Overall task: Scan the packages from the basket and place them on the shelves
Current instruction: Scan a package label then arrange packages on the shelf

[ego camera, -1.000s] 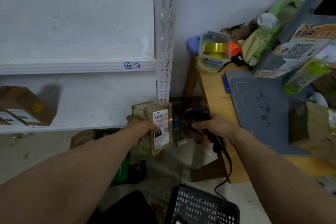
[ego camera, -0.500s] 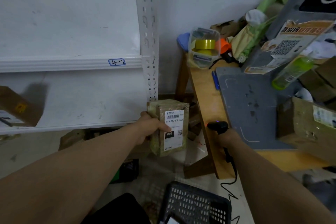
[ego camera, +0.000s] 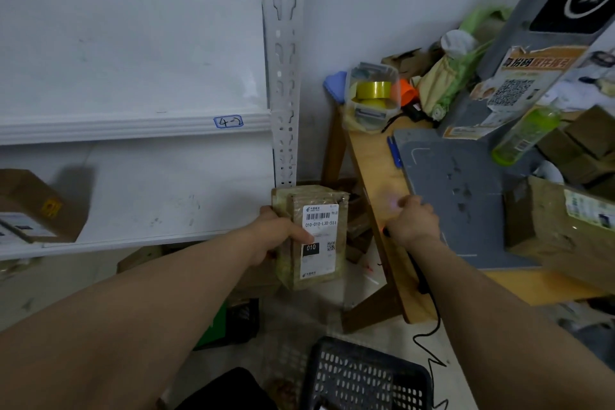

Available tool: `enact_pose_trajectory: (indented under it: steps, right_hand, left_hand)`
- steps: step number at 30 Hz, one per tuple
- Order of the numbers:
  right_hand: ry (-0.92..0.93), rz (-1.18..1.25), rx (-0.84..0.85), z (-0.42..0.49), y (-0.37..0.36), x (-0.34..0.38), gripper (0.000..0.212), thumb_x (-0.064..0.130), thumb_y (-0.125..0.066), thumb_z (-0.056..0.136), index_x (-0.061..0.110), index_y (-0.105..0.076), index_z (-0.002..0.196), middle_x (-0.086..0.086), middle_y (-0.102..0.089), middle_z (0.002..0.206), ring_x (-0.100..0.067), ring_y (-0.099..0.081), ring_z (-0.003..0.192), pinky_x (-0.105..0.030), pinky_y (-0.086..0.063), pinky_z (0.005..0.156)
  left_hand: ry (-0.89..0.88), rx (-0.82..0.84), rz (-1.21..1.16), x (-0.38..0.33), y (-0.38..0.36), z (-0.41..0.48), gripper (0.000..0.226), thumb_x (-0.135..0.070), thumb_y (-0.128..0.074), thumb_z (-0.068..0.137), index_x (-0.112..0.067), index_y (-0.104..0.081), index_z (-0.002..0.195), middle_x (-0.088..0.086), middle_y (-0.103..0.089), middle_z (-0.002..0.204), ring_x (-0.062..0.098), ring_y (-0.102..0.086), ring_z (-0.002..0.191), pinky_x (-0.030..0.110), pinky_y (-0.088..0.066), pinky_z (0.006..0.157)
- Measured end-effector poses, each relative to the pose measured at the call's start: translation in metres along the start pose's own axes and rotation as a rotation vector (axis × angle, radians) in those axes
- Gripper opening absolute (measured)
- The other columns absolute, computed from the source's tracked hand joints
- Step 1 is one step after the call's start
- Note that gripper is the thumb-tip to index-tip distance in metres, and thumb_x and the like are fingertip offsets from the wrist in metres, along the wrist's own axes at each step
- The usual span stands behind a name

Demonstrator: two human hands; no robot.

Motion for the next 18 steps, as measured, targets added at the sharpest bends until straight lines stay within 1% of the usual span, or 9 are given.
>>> enact_pose_trajectory:
  steps: [1,2,4,5,7,9,12,14,18]
  right_hand:
    - [0.016,0.118,0.139,-0.006,-0.009,0.015,0.053,0.010,-0.065,0.089,0.020,-0.047,0.138,-0.013,-0.053,0.131,-0.030,-0.054,0.117,-0.044,-0.051,0.099]
    - [0.016,0.228,0.318,-0.018,-0.021,0.030,0.055,0.003,-0.065,0.087,0.023,-0.050,0.136,-0.011,-0.058,0.127,-0.026,-0.058,0.112,-0.038,-0.054,0.093]
    - [0.031,0.343,0.629,-0.048,-0.041,0.064,0.069,-0.003,-0.071,0.081,0.027,-0.050,0.139,-0.008,-0.066,0.123,-0.022,-0.064,0.111,-0.034,-0.055,0.085]
    - [0.050,0.380,0.713,-0.061,-0.047,0.080,0.074,-0.003,-0.074,0.078,0.029,-0.049,0.141,-0.007,-0.069,0.123,-0.023,-0.064,0.114,-0.036,-0.055,0.087]
    - [0.102,0.420,0.778,-0.084,-0.050,0.116,0.077,-0.002,-0.078,0.076,0.029,-0.050,0.140,-0.006,-0.070,0.125,-0.028,-0.063,0.119,-0.042,-0.054,0.096]
    - [0.175,0.423,0.783,-0.106,-0.050,0.155,0.074,0.000,-0.080,0.077,0.032,-0.052,0.137,-0.005,-0.071,0.124,-0.029,-0.064,0.119,-0.046,-0.052,0.101]
    - [0.286,0.402,0.828,-0.153,-0.058,0.220,0.065,0.002,-0.074,0.086,0.034,-0.051,0.138,-0.006,-0.073,0.122,-0.025,-0.066,0.118,-0.044,-0.054,0.094]
    - [0.358,0.387,0.827,-0.193,-0.064,0.268,0.061,0.006,-0.075,0.086,0.031,-0.054,0.137,-0.006,-0.072,0.123,-0.024,-0.067,0.116,-0.044,-0.054,0.089]
    - [0.550,0.376,0.833,-0.294,-0.068,0.383,0.067,0.019,-0.083,0.078,0.034,-0.053,0.136,-0.006,-0.071,0.125,-0.026,-0.066,0.119,-0.054,-0.047,0.102]
  left_hand:
    - [-0.007,0.018,0.006,0.000,0.006,-0.003,0.113,-0.025,-0.100,0.030,-0.015,-0.050,0.131,0.001,-0.074,0.112,0.028,-0.067,0.108,0.054,-0.053,0.096]
    - [-0.019,0.033,-0.004,-0.003,0.013,-0.009,0.103,-0.021,-0.098,0.036,-0.016,-0.054,0.130,0.000,-0.075,0.109,0.029,-0.068,0.107,0.055,-0.052,0.097]
    - [-0.043,0.057,-0.017,-0.009,0.030,-0.026,0.083,-0.010,-0.092,0.052,-0.016,-0.056,0.127,0.001,-0.077,0.107,0.029,-0.069,0.107,0.055,-0.051,0.099]
    - [-0.060,0.069,-0.010,-0.013,0.040,-0.039,0.079,-0.007,-0.090,0.056,-0.016,-0.057,0.127,0.000,-0.077,0.108,0.028,-0.068,0.109,0.055,-0.051,0.100]
    - [-0.101,0.105,-0.006,-0.020,0.064,-0.064,0.071,-0.005,-0.087,0.063,-0.018,-0.059,0.127,0.001,-0.076,0.110,0.027,-0.065,0.114,0.054,-0.050,0.101]
    - [-0.144,0.133,-0.030,-0.023,0.095,-0.093,0.054,0.000,-0.080,0.073,-0.018,-0.063,0.121,0.004,-0.076,0.111,0.027,-0.064,0.115,0.054,-0.050,0.101]
    - [-0.229,0.139,-0.031,-0.023,0.154,-0.145,0.034,-0.002,-0.072,0.083,-0.020,-0.067,0.111,0.004,-0.076,0.109,0.026,-0.064,0.115,0.055,-0.047,0.105]
    - [-0.283,0.105,-0.038,-0.020,0.206,-0.182,0.034,-0.007,-0.074,0.083,-0.022,-0.067,0.112,0.003,-0.076,0.110,0.026,-0.063,0.116,0.056,-0.045,0.106]
    - [-0.432,-0.039,-0.108,-0.030,0.327,-0.275,0.055,-0.012,-0.081,0.072,-0.024,-0.061,0.121,0.004,-0.074,0.114,0.028,-0.063,0.117,0.057,-0.047,0.103]
Point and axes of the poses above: each hand's wrist, its own z-axis towards the middle knuckle, its own y-axis out of the back of the hand, x = y × z, the point moved 8 cm from there along z, towards the middle knuckle
